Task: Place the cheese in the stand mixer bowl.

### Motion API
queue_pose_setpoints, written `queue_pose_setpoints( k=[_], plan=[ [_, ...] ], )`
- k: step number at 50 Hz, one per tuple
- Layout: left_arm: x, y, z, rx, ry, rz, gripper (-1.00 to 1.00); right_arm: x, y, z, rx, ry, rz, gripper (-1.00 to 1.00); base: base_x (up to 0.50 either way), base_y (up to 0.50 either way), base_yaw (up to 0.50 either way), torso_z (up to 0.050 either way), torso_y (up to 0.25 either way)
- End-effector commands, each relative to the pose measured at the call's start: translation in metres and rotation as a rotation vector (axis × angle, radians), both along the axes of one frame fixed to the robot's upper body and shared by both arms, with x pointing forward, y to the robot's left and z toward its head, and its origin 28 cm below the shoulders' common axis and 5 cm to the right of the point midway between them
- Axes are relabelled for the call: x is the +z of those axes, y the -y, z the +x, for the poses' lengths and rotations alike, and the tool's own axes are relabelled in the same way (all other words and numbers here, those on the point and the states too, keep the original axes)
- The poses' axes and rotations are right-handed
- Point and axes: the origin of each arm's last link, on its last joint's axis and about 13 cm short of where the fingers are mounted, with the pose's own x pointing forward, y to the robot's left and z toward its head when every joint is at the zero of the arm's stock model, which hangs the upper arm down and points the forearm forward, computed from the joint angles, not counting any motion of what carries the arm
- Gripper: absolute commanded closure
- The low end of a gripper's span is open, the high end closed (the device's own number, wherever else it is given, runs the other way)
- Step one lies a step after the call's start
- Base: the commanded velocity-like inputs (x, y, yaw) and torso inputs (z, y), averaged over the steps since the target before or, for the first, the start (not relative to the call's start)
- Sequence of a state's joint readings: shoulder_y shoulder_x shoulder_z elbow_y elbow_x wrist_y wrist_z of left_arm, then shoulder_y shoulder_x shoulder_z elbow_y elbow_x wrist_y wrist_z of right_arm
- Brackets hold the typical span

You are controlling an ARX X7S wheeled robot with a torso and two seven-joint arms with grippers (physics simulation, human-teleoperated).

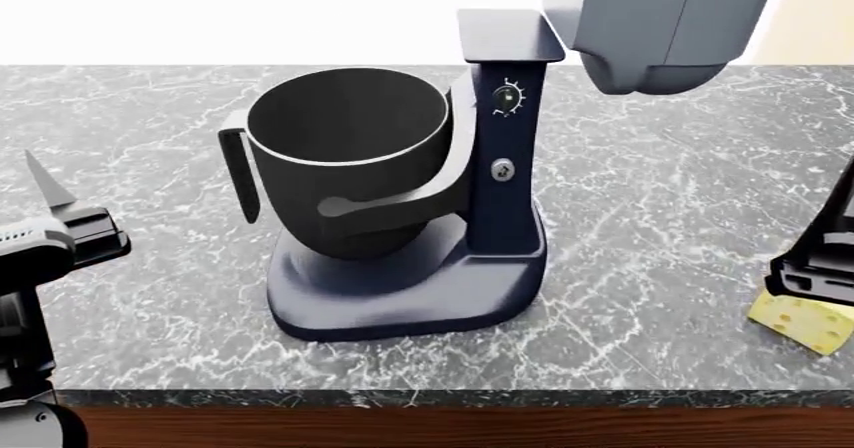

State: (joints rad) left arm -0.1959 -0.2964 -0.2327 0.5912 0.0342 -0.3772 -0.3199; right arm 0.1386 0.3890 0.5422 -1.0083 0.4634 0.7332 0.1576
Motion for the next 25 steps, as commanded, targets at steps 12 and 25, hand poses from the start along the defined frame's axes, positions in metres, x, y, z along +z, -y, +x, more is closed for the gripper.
queue_pose_setpoints(
  k=[12, 25],
  plan=[
    [-0.001, -0.001, -0.001, -0.068, -0.004, -0.047, -1.00, 0.052, 0.033, 0.008, -0.055, -0.346, 0.081, -1.00, 0.00, 0.00, 0.00, 0.000, 0.000],
    [-0.001, -0.001, -0.002, -0.069, -0.006, -0.042, -1.00, 0.079, 0.055, 0.029, 0.021, -0.671, 0.075, -1.00, 0.00, 0.00, 0.00, 0.000, 0.000]
  ],
)
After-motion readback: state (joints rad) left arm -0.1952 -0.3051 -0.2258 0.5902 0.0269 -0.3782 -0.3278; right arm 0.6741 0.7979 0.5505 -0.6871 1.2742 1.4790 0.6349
